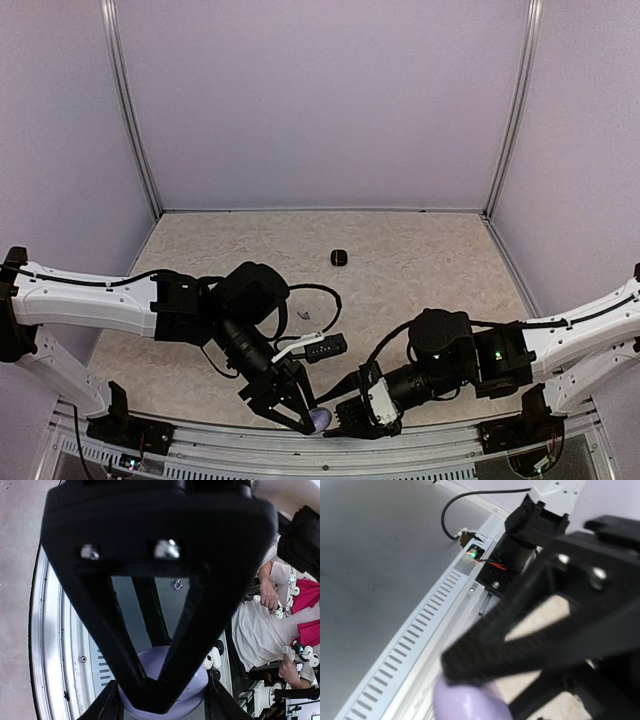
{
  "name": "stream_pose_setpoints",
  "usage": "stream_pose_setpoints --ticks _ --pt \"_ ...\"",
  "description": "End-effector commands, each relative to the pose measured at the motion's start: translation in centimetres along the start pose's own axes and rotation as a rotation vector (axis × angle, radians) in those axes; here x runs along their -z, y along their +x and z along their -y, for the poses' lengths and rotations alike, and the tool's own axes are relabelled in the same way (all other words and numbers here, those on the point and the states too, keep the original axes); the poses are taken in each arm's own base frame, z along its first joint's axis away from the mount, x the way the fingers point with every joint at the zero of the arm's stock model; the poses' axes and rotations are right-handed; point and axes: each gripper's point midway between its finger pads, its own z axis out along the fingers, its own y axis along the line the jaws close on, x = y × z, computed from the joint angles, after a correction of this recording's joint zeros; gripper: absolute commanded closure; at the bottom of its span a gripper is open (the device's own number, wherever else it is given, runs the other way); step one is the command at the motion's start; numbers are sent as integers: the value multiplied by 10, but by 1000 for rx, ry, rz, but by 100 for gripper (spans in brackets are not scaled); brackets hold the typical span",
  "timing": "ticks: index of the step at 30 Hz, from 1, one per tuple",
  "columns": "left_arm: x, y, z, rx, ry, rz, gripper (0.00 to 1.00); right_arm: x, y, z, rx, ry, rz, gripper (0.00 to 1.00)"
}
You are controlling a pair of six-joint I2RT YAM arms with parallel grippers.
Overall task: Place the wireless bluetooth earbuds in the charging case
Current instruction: Pass from the left arm to the right, then pass from the right arm to the left
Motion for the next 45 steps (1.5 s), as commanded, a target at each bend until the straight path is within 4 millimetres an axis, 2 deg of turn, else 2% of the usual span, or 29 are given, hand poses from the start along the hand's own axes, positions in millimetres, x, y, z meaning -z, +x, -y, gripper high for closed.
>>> stream_pose_setpoints --ticks 1,10,12,16,19,23,27,33,35,39,45 --pt "-2 -7 8 -36 50 6 65 -9 -4 -4 64 -14 -30 57" --pt "1 -10 9 -55 51 19 67 -10 -3 -5 82 -5 -41 78" --pt "1 -11 9 -64 46 24 63 -9 -3 -4 82 1 -42 83" --pt "11 -20 4 -95 -24 65 35 -4 -4 0 67 31 -38 87" --pt "34 -36 -4 -138 -129 149 18 5 1 10 33 97 -51 90" --pt "77 -65 -10 -217 -305 327 10 27 6 37 -107 182 3 93" --pt "117 -87 -16 -270 -474 497 13 52 9 62 -275 237 83 93" --pt "142 -97 -15 -364 -608 606 26 78 7 82 -439 251 184 93" --pt "141 -99 -12 -397 -608 611 29 80 4 83 -462 236 206 93" --pt "126 -103 -10 -447 -615 576 34 78 4 87 -502 227 215 92" --pt "83 -98 -18 -468 -596 475 38 74 5 92 -520 235 211 92"
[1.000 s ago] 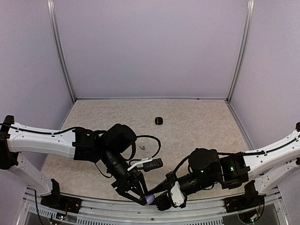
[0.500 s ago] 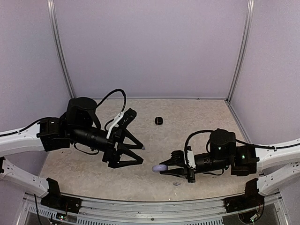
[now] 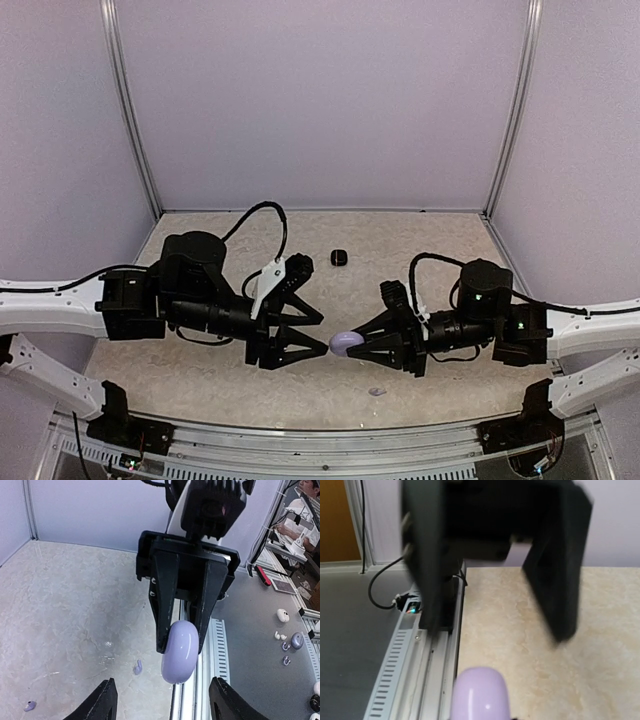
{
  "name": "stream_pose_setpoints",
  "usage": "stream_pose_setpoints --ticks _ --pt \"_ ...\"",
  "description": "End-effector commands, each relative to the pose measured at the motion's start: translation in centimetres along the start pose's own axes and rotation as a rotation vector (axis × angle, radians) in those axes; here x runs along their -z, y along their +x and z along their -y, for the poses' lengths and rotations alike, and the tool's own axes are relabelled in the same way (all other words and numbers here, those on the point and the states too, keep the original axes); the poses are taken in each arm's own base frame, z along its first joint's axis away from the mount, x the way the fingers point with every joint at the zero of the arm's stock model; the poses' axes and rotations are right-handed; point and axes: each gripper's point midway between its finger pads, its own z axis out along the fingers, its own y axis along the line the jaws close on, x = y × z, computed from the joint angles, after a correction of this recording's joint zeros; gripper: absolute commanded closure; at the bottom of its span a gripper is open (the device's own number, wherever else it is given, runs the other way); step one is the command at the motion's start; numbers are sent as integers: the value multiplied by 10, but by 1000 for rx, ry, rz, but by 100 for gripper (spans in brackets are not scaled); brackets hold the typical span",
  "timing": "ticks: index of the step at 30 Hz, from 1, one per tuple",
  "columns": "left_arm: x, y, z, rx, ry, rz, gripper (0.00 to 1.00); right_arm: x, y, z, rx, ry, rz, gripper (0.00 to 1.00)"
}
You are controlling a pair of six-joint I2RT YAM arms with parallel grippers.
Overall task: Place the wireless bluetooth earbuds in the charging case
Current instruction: Pass from the right arm to the left
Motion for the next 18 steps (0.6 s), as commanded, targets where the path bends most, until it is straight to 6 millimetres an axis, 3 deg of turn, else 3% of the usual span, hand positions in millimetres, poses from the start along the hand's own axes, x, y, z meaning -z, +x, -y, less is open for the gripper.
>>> stream_pose_setpoints --ticks 1,6,11,18 --pt "-17 -1 6 -58 -7 -2 40 -3 -11 2 -28 -7 37 92" --pt "-28 5 14 -58 24 -5 45 -4 -8 6 -34 11 29 92" --pt "-32 -1 17 -70 39 26 54 -6 -6 7 -38 10 21 92" --pt "-35 -1 18 -74 52 24 70 -6 -5 8 -44 13 21 91"
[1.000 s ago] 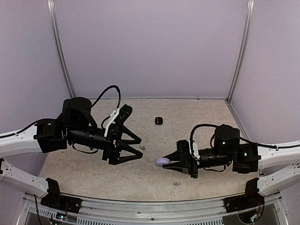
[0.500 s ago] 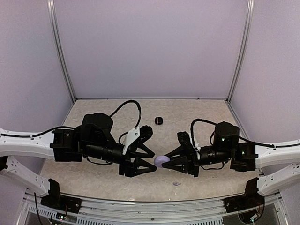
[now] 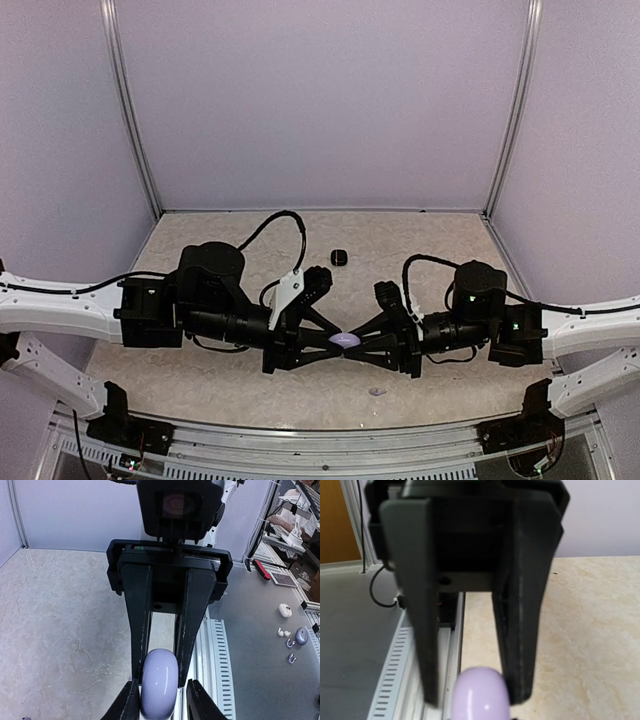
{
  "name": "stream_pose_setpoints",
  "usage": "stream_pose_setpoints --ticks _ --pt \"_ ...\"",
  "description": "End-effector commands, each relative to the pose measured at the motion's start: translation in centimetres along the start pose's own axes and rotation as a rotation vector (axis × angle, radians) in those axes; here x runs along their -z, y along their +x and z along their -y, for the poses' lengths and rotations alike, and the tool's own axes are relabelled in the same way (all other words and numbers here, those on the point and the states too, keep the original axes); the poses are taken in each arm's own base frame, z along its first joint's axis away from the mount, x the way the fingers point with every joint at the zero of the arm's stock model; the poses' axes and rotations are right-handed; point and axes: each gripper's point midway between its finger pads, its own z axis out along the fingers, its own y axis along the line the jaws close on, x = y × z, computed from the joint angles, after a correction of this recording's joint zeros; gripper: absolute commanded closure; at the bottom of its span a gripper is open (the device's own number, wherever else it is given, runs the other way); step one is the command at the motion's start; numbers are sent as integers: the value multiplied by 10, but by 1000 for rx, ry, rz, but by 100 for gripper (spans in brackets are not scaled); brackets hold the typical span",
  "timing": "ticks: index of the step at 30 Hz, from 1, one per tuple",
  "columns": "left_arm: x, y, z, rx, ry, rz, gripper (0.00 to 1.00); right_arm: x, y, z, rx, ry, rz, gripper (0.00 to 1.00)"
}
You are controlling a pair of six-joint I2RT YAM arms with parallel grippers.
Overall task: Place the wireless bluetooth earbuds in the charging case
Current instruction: Pass from the right arm to the left
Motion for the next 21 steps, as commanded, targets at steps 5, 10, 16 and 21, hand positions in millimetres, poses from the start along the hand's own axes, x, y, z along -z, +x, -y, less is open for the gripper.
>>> stream_pose_setpoints --ticks 5,10,16,21 --pt "-7 -4 4 -16 28 8 71 4 -17 6 8 23 49 91" --pt "-7 -2 3 -12 27 2 76 5 -17 8 5 30 50 90" --pt "-2 -10 2 -16 37 28 87 7 -9 11 -19 41 38 66" --pt "6 -20 -1 -23 28 64 89 7 2 15 -48 44 17 56"
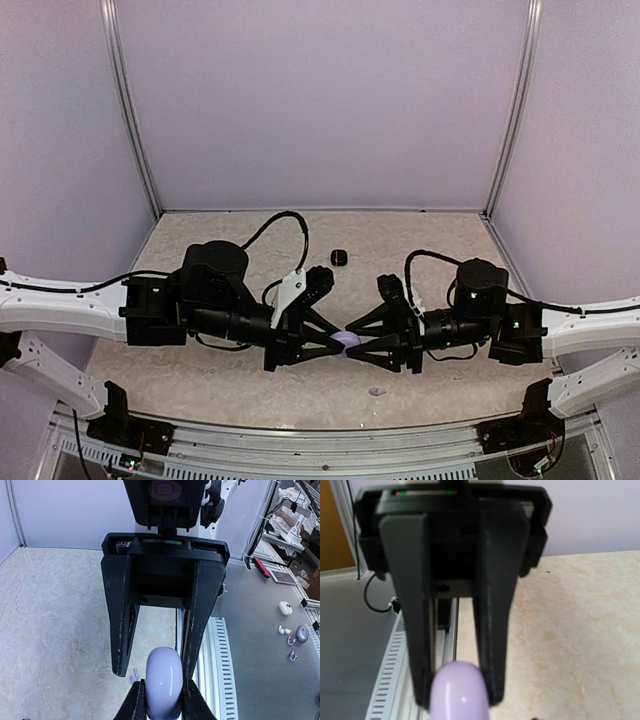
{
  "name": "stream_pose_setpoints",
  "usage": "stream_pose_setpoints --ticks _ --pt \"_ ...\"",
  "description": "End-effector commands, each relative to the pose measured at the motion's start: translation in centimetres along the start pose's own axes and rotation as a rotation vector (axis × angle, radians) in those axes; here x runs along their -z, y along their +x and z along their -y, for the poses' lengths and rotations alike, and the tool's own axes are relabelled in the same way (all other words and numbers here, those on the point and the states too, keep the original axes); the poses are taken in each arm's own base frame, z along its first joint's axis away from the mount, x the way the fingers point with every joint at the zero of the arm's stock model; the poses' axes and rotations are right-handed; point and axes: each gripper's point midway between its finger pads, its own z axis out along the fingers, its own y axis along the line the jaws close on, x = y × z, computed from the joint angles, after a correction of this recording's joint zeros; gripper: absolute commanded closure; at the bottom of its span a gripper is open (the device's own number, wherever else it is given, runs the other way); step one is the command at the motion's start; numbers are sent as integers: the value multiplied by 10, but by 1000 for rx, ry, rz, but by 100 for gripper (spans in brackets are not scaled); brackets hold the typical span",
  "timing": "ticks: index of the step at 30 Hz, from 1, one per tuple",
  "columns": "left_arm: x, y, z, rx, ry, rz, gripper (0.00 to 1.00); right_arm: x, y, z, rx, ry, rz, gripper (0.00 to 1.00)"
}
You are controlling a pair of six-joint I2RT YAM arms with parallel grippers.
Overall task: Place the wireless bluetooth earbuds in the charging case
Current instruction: Pass from the right arm to the left, then pass from the left arm to the right
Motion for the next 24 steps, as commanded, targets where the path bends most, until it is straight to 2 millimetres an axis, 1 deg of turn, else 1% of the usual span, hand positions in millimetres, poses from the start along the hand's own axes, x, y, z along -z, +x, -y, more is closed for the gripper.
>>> stream_pose_setpoints --ticks 1,6,14,24 --pt "10 -25 3 -17 15 74 89 3 4 7 -21 19 3 56" --pt "9 -27 2 -17 17 75 89 -3 7 5 -37 -11 -9 57" --pt "8 -27 2 -15 15 69 89 -7 5 2 -35 -38 -15 66" --pt "2 -22 2 -50 15 45 90 -6 -2 -3 -28 -67 4 65"
